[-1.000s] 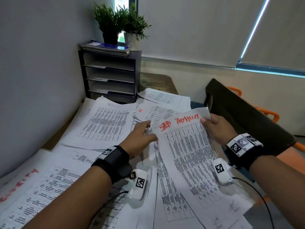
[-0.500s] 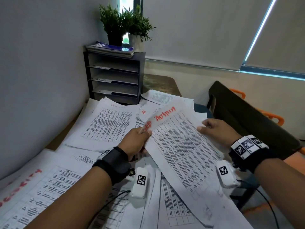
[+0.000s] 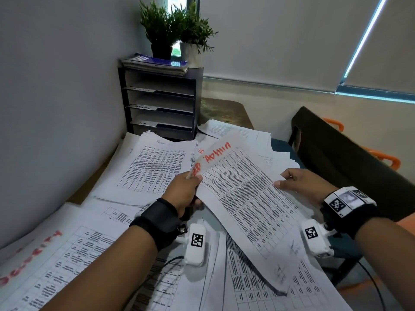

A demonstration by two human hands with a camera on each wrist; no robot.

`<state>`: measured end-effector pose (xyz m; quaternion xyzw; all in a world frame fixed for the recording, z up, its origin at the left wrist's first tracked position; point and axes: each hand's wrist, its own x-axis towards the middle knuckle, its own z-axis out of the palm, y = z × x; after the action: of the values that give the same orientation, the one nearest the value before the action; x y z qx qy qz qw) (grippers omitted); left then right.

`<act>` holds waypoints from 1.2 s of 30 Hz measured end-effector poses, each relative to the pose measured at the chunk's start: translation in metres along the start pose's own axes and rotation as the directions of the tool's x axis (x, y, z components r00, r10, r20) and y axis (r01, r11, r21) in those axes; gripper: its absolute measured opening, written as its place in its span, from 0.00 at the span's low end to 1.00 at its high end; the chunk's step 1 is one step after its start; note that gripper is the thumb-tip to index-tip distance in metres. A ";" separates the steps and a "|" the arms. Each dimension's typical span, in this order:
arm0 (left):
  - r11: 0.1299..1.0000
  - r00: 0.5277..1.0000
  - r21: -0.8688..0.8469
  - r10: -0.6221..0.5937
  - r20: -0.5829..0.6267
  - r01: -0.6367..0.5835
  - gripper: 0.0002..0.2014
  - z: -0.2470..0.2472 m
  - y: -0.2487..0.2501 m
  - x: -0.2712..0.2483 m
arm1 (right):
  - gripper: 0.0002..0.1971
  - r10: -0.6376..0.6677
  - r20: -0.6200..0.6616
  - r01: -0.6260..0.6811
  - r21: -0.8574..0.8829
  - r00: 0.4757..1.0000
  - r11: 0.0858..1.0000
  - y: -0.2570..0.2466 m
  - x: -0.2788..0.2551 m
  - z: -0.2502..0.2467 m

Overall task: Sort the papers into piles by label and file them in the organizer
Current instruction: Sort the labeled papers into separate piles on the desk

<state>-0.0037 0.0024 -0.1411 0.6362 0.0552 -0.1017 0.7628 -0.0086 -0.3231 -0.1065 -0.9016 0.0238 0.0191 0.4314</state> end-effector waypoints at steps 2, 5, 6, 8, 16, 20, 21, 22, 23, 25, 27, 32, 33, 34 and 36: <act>1.000 1.000 -0.008 0.010 -0.024 -0.010 0.07 -0.001 0.005 0.006 | 0.11 0.028 -0.038 -0.026 0.048 0.999 0.998 0.000 0.003 -0.007; 0.998 0.989 -0.012 0.055 -0.139 -0.057 0.07 -0.003 0.022 0.021 | 0.21 0.100 -0.080 -0.075 0.270 0.992 0.960 0.000 0.007 -0.023; 0.996 0.980 0.005 0.089 -0.177 -0.089 0.08 -0.003 0.030 0.026 | 0.25 0.121 -0.076 -0.077 0.424 0.990 0.902 0.002 0.010 -0.027; 0.991 0.969 -0.014 0.126 -0.213 -0.131 0.09 -0.003 0.041 0.038 | 0.18 0.132 -0.052 -0.066 0.654 0.990 0.754 -0.001 0.011 -0.027; 0.965 0.976 -0.197 0.143 -0.163 -0.174 0.10 0.021 0.029 0.073 | 0.27 0.243 -0.170 -0.156 0.410 0.955 0.899 0.022 0.073 0.015; 0.947 0.991 -0.292 0.129 -0.028 -0.132 0.11 0.021 0.011 0.087 | 0.18 0.195 -0.277 -0.284 -0.327 0.941 0.901 0.010 0.113 0.005; 0.943 0.993 -0.313 0.117 -0.018 -0.117 0.14 0.020 0.009 0.091 | 0.17 0.169 -0.277 -0.285 -0.456 0.946 0.843 0.005 0.125 0.000; 0.941 0.995 -0.323 0.104 -0.003 -0.100 0.14 0.019 0.007 0.094 | 0.17 0.162 -0.256 -0.284 -0.573 0.953 0.769 -0.001 0.135 -0.004; 0.941 0.996 -0.329 0.092 0.018 -0.081 0.14 0.019 0.005 0.097 | 0.17 0.135 -0.238 -0.263 -0.673 0.962 0.691 -0.008 0.146 -0.009; 0.942 0.996 -0.334 0.057 0.069 -0.031 0.13 0.018 0.002 0.101 | 0.17 0.156 -0.204 -0.257 -0.768 0.966 0.586 -0.017 0.173 -0.016; 0.954 0.995 -0.300 0.031 0.099 0.000 0.11 0.017 -0.001 0.104 | 0.15 0.183 -0.160 -0.234 -0.816 0.970 0.529 -0.022 0.199 -0.018; 0.956 0.993 -0.294 0.021 0.114 0.014 0.09 0.018 -0.008 0.111 | 0.09 0.167 -0.060 -0.122 -0.911 0.984 0.393 0.002 0.283 -0.029; 0.955 0.993 -0.296 0.021 0.116 0.015 0.09 0.018 -0.009 0.112 | 0.10 0.180 -0.068 -0.138 -0.900 0.981 0.413 0.009 0.299 -0.033; 0.956 0.993 -0.294 0.020 0.118 0.015 0.09 0.018 -0.010 0.112 | 0.11 0.176 -0.062 -0.132 -0.900 0.982 0.416 0.007 0.303 -0.033; 0.957 0.993 -0.290 0.021 0.119 0.015 0.09 0.018 -0.010 0.112 | 0.15 0.158 -0.086 -0.155 -0.853 0.984 0.498 -0.008 0.291 -0.029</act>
<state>0.1024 -0.0262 -0.1716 0.5100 0.0224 -0.1296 0.8500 0.2830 -0.3481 -0.0982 -0.9907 0.0919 0.0690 -0.0725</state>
